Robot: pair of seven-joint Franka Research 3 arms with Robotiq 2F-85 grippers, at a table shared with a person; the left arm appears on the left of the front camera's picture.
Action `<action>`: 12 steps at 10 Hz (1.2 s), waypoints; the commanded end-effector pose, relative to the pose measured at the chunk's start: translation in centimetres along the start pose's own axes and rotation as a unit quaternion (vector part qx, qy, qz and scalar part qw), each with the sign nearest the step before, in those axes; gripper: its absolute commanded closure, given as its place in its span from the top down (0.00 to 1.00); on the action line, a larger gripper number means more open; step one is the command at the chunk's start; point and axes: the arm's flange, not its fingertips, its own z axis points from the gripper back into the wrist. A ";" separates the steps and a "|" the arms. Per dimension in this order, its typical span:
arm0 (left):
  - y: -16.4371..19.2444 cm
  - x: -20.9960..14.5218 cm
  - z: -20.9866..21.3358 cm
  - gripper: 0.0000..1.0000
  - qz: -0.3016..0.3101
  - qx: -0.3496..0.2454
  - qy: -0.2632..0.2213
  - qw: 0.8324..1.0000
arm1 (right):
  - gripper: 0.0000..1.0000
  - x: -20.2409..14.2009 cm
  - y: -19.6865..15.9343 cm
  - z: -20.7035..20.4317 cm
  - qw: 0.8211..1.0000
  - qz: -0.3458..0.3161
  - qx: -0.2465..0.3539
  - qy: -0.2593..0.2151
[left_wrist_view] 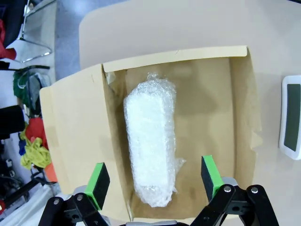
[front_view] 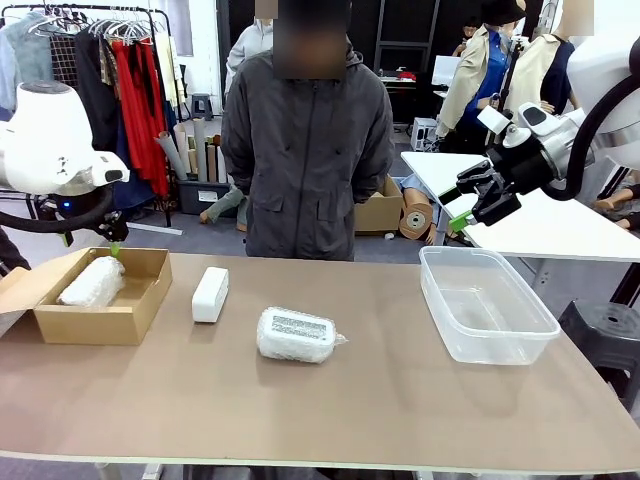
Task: Separate and place wrapped and unwrapped clocks.
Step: Pick up the Digital clock indicated by the person.
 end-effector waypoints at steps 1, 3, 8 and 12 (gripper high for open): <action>0.0 0.0 -0.1 1.00 0.002 -0.005 0.001 1.000 | 1.00 0.1 0.1 0.0 1.000 0.003 0.000 0.000; 0.0 0.0 -0.1 1.00 0.002 -0.005 0.001 1.000 | 1.00 0.1 0.1 0.0 1.000 0.003 0.000 0.000; 0.0 0.0 -0.1 1.00 0.002 -0.005 0.001 1.000 | 1.00 0.1 0.1 0.0 1.000 0.003 0.000 0.000; -2.2 0.9 1.8 1.00 -0.177 -0.120 -0.079 0.974 | 1.00 0.1 0.1 0.0 1.000 0.003 0.000 0.000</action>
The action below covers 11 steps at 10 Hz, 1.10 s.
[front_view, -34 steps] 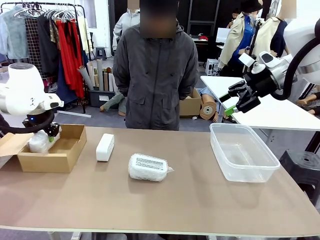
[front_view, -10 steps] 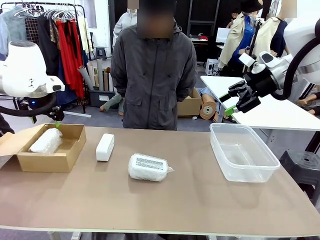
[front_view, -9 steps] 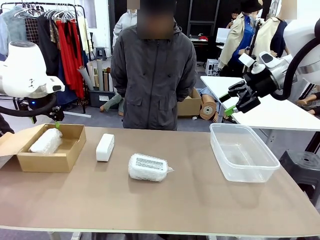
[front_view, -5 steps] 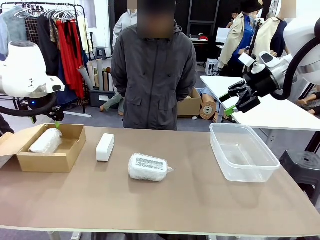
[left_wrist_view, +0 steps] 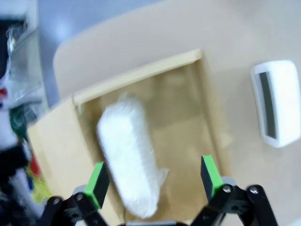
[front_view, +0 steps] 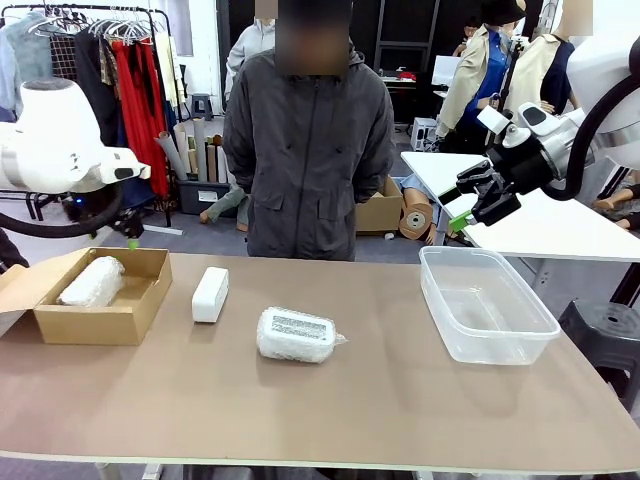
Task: Separate and place wrapped and unwrapped clocks.
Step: Pick up the Digital clock indicated by the person.
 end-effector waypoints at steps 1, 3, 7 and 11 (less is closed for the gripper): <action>-0.2 0.2 1.5 1.00 -0.106 -0.111 -0.062 0.986 | 1.00 0.1 0.1 0.0 1.000 0.003 0.000 0.000; -0.8 1.7 3.2 1.00 -0.179 -0.209 -0.131 0.952 | 1.00 0.1 0.1 0.0 1.000 0.003 0.000 0.000; 1.7 4.0 4.9 1.00 -0.270 -0.334 -0.228 0.874 | 1.00 0.1 0.1 0.0 1.000 0.003 0.000 0.000; 2.4 5.0 8.2 1.00 -0.346 -0.400 -0.251 0.810 | 1.00 0.1 0.1 0.0 1.000 0.003 0.000 0.000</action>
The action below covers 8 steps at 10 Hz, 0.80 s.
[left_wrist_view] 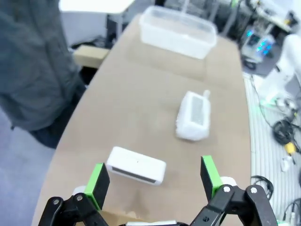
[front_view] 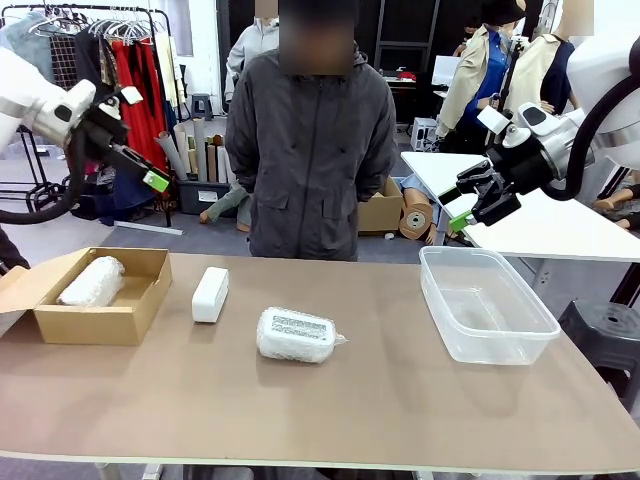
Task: Separate and place wrapped and unwrapped clocks.
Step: Pick up the Digital clock indicated by the person.
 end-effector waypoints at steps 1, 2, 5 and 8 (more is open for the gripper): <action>0.3 1.4 1.1 1.00 -0.076 -0.020 -0.012 0.997 | 1.00 0.1 0.1 0.0 1.000 0.003 0.000 0.000; 0.0 1.6 1.4 1.00 -0.118 -0.023 -0.010 0.993 | 1.00 0.1 0.1 0.0 1.000 0.003 0.000 0.000; -0.9 2.0 2.7 1.00 -0.172 -0.003 -0.006 0.985 | 1.00 0.1 0.1 0.0 1.000 0.003 0.000 0.000; -1.7 1.7 3.4 1.00 -0.186 0.023 -0.011 0.982 | 1.00 0.1 0.1 0.0 1.000 0.003 0.000 0.000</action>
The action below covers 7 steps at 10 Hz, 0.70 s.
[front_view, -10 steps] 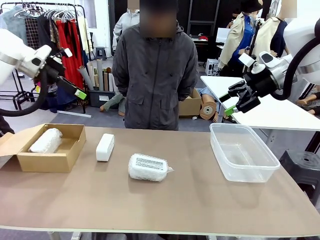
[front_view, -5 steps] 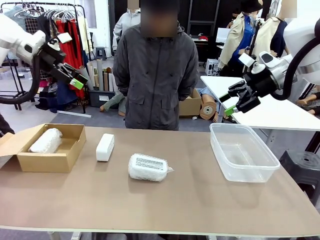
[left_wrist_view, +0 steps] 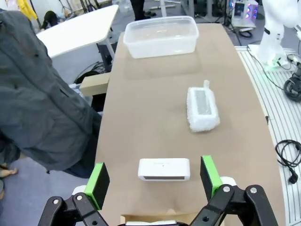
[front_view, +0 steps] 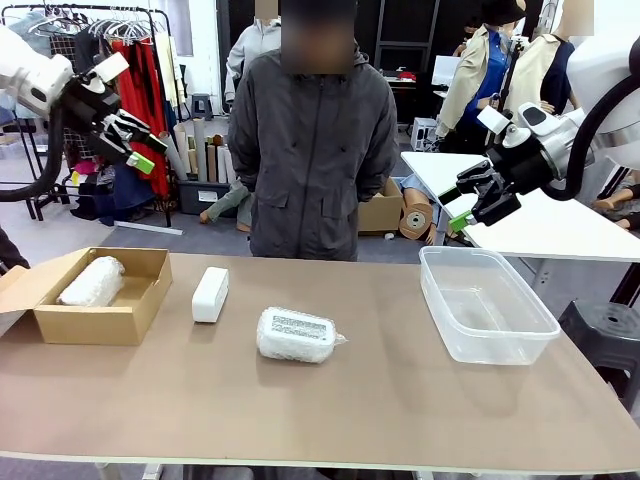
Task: Separate and place wrapped and unwrapped clocks.
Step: Pick up the Digital clock indicated by the person.
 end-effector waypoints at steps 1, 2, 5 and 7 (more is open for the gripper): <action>-1.1 -0.5 0.0 1.00 0.007 0.037 -0.008 0.999 | 1.00 0.1 0.1 0.0 1.000 0.003 0.000 0.000; -0.8 -0.9 -0.2 1.00 0.041 0.067 0.003 0.997 | 1.00 0.1 0.1 0.0 1.000 0.003 0.000 0.000; -0.1 -0.1 0.3 1.00 0.002 0.012 0.002 1.000 | 1.00 0.1 0.1 0.0 1.000 0.003 0.000 0.000; -0.1 -0.1 0.3 1.00 0.002 0.012 0.002 1.000 | 1.00 0.1 0.1 0.0 1.000 0.003 0.000 0.000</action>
